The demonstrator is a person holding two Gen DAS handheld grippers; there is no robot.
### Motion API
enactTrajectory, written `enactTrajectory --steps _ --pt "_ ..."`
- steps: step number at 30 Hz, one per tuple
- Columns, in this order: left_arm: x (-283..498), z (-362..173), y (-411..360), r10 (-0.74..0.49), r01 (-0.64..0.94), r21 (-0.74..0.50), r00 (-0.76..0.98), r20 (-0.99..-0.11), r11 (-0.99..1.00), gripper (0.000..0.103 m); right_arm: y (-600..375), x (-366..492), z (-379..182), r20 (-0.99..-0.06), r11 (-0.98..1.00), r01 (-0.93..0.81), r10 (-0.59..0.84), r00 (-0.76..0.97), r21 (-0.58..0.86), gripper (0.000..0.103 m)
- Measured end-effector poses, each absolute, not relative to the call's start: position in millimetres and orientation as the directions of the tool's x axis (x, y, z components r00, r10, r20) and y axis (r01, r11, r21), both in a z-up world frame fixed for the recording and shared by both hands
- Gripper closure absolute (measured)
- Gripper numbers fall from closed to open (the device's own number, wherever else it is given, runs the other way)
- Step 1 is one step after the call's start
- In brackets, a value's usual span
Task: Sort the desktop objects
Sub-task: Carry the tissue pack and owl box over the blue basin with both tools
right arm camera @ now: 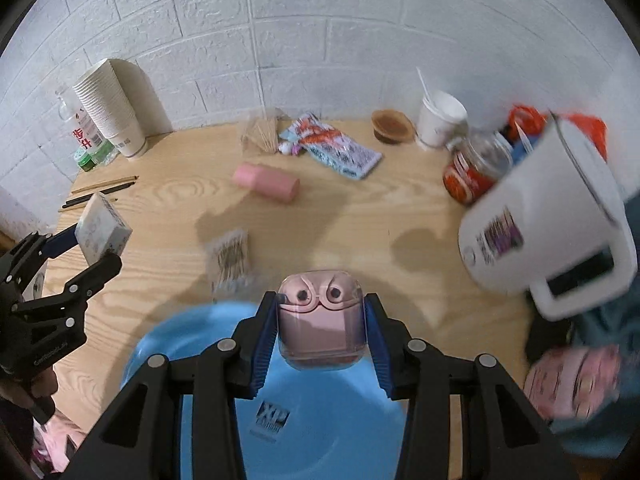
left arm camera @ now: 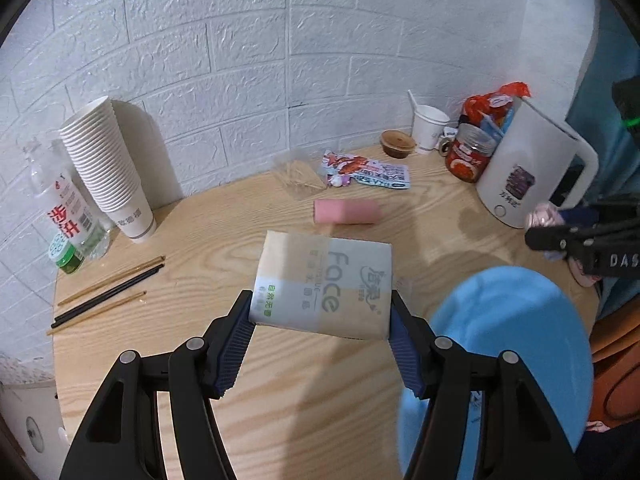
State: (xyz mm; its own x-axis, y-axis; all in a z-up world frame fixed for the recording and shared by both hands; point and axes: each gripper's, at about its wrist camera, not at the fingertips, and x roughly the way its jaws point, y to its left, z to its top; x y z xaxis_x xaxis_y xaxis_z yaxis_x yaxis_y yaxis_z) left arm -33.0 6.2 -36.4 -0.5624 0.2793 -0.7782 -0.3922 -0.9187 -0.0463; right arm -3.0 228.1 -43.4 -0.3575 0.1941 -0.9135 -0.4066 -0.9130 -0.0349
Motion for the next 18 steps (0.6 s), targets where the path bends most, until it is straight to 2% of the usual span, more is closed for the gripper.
enactTrajectory --steps 12,18 --pt "-3 -30 13 0.294 -0.444 -0.021 -0.556 -0.777 -0.896 0.042 210 57 -75 -0.946 -0.869 -0.494 0.128 -0.297 0.038 0.060" --pt "-5 -26 13 0.306 -0.466 -0.012 -0.559 -0.771 -0.885 0.042 202 64 -70 -0.941 -0.863 -0.504 0.144 -0.308 0.033 0.060"
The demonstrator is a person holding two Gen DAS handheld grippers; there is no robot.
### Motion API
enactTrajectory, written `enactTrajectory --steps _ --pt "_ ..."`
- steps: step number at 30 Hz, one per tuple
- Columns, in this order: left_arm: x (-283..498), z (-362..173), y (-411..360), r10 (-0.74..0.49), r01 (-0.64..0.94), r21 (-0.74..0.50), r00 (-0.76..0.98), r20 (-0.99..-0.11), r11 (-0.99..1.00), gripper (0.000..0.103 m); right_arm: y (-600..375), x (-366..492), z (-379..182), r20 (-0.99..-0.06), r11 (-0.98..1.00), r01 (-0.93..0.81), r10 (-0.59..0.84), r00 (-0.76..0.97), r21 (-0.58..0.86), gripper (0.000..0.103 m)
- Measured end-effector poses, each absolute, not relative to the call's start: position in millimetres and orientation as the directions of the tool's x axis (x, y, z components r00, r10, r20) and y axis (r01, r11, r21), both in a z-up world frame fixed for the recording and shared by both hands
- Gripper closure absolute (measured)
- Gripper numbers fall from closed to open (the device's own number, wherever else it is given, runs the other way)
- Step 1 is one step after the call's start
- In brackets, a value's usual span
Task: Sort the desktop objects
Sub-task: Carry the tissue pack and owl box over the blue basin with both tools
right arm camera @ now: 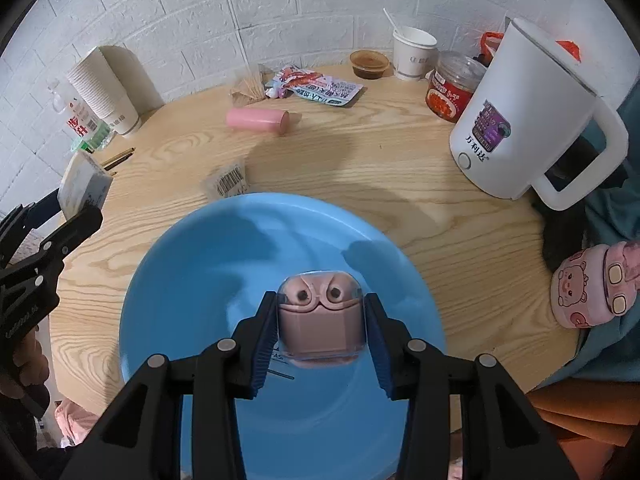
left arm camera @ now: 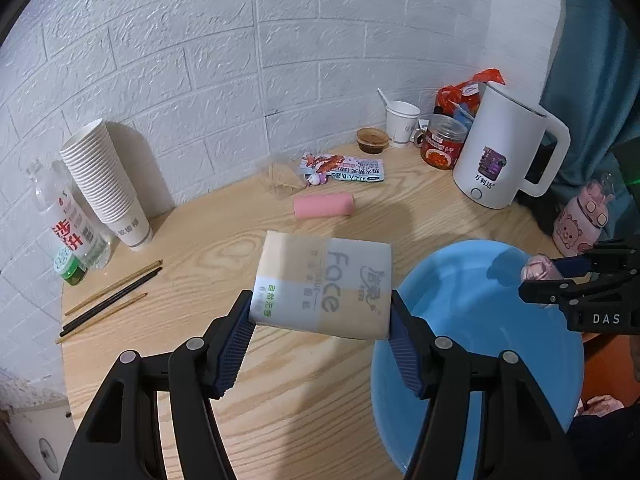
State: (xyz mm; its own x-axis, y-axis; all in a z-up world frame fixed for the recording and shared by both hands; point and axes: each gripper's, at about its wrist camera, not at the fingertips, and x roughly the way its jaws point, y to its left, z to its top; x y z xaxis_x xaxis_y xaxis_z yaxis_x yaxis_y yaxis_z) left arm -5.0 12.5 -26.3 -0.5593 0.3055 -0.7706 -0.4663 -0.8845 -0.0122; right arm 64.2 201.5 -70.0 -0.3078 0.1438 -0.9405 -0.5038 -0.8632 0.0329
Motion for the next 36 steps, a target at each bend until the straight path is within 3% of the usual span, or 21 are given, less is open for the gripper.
enactTrajectory --steps 14,36 --pt "8 -17 37 0.397 -0.602 -0.014 -0.509 -0.764 -0.799 0.042 188 86 -75 -0.946 -0.816 -0.576 0.149 -0.287 0.046 0.060" --pt "36 -62 113 0.458 -0.808 -0.026 -0.306 -0.834 -0.588 0.042 175 129 -102 -0.958 -0.720 -0.689 0.129 -0.257 0.088 0.060"
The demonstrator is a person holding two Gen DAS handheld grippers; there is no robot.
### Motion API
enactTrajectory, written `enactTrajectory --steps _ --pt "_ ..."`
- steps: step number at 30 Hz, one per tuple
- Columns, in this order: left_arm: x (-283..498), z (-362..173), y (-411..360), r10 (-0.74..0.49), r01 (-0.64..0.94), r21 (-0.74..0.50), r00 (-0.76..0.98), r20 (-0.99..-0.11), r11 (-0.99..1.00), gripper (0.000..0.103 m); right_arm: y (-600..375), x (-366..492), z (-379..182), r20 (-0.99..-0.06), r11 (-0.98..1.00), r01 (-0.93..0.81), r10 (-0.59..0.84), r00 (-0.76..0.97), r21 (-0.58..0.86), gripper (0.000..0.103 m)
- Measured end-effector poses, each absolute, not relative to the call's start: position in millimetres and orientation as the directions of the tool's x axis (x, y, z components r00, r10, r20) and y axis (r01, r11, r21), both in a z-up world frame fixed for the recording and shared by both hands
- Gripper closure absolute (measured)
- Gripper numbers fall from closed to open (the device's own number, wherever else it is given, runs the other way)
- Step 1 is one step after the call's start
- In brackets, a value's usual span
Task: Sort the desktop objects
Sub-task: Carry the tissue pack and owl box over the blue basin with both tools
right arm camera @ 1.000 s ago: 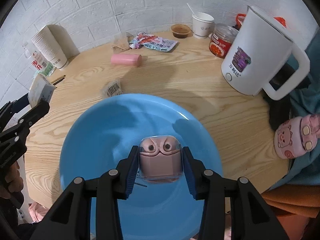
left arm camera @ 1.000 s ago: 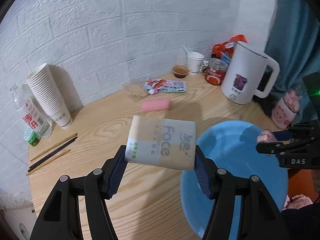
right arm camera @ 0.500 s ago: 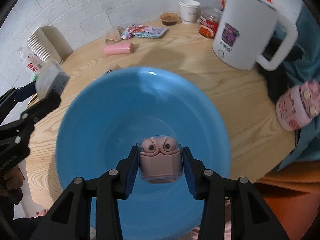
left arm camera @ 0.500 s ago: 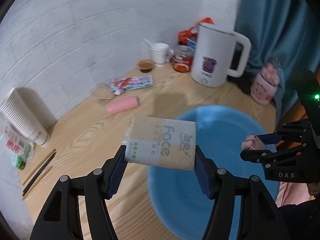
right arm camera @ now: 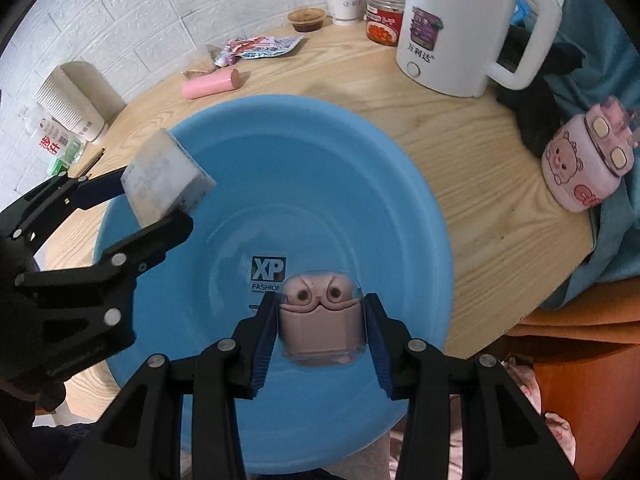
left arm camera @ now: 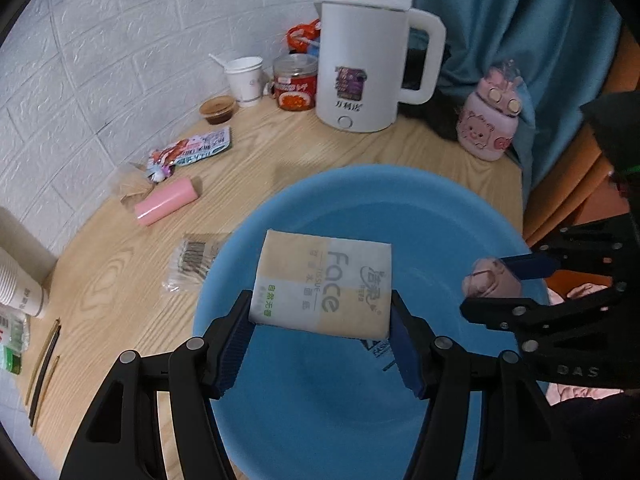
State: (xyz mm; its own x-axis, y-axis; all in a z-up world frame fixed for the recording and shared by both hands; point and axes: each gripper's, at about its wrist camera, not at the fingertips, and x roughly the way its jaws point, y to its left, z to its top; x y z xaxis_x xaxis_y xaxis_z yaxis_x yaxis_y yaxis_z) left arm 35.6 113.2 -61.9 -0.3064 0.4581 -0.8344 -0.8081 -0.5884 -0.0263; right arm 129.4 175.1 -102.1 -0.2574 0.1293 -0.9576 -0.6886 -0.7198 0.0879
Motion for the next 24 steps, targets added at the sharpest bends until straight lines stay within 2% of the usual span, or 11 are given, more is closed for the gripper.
enactTrajectory --steps 9,24 --pt "46 -32 89 0.533 -0.855 -0.018 -0.306 -0.789 -0.518 0.042 176 133 -99 -0.956 -0.726 -0.684 0.143 -0.257 0.076 0.060" --pt "89 -22 32 0.630 -0.925 -0.059 -0.207 -0.749 -0.375 0.042 165 121 -94 -0.956 -0.764 -0.644 0.154 -0.248 0.043 0.060"
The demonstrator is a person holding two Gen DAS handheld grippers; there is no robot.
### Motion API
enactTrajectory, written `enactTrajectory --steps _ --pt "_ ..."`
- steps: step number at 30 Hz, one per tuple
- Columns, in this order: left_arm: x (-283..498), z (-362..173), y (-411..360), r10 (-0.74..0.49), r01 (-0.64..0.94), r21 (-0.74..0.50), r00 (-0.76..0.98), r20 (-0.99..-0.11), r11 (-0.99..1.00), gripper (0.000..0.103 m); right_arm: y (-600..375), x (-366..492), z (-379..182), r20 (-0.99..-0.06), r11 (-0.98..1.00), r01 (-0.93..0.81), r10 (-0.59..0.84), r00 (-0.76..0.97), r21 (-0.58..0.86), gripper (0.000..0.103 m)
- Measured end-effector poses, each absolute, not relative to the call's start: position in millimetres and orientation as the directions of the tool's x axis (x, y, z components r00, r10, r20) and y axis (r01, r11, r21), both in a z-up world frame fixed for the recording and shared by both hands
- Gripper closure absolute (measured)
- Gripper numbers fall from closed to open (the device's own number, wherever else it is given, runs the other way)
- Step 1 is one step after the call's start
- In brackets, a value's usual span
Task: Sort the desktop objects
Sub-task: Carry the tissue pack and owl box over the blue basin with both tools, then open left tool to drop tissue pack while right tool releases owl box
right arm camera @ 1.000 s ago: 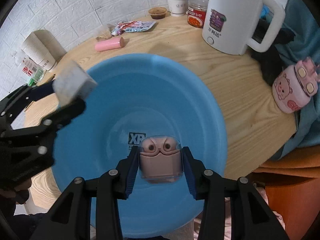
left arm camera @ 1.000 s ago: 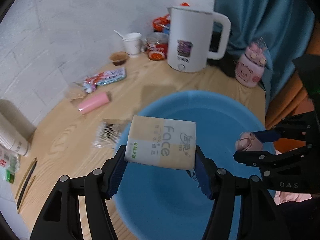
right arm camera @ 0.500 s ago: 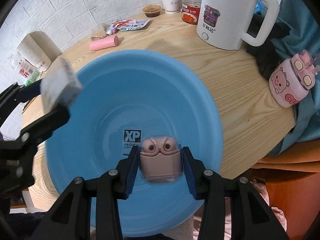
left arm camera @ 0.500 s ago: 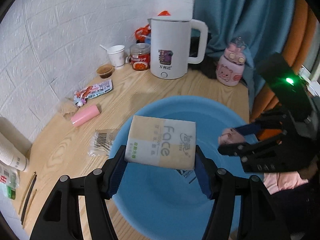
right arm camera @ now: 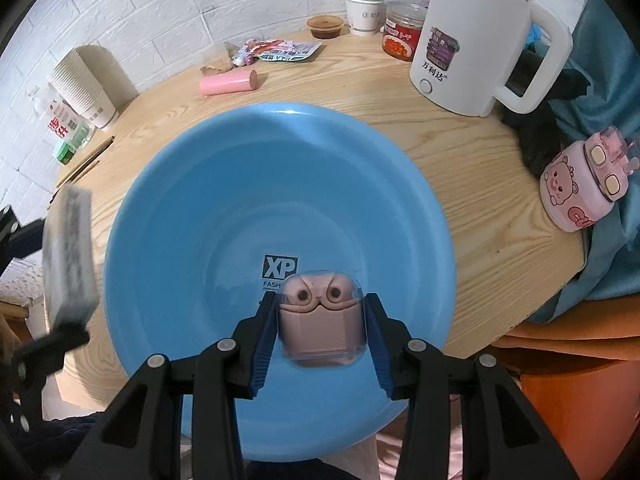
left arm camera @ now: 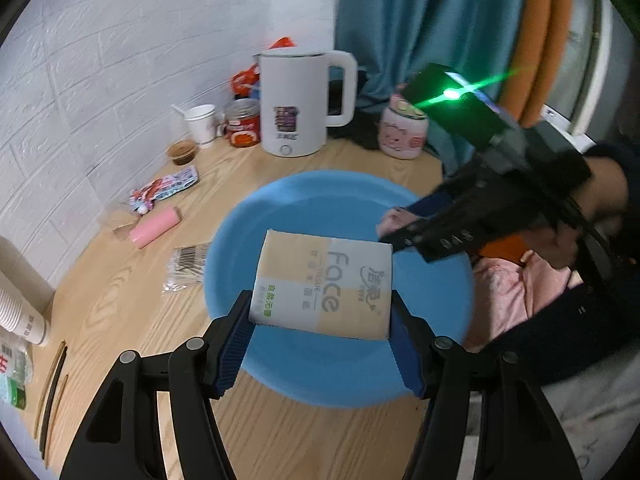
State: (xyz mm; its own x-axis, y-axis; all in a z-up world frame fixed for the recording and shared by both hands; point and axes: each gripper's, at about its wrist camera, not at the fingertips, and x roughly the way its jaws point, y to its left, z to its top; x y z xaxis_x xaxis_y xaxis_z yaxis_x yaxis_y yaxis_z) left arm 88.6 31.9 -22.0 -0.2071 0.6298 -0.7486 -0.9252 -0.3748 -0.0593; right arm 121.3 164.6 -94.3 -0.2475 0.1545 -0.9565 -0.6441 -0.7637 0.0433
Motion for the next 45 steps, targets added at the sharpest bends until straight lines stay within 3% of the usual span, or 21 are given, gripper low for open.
enactTrajectory --steps 29,45 --pt "85 -40 35 0.639 -0.928 -0.100 -0.167 -0.750 -0.360 0.042 172 123 -99 -0.962 -0.762 -0.647 0.150 -0.229 0.035 0.060" --pt "63 -73 73 0.563 -0.912 -0.080 -0.177 -0.807 -0.403 0.042 180 130 -103 -0.961 -0.755 -0.652 0.120 -0.248 0.074 0.060"
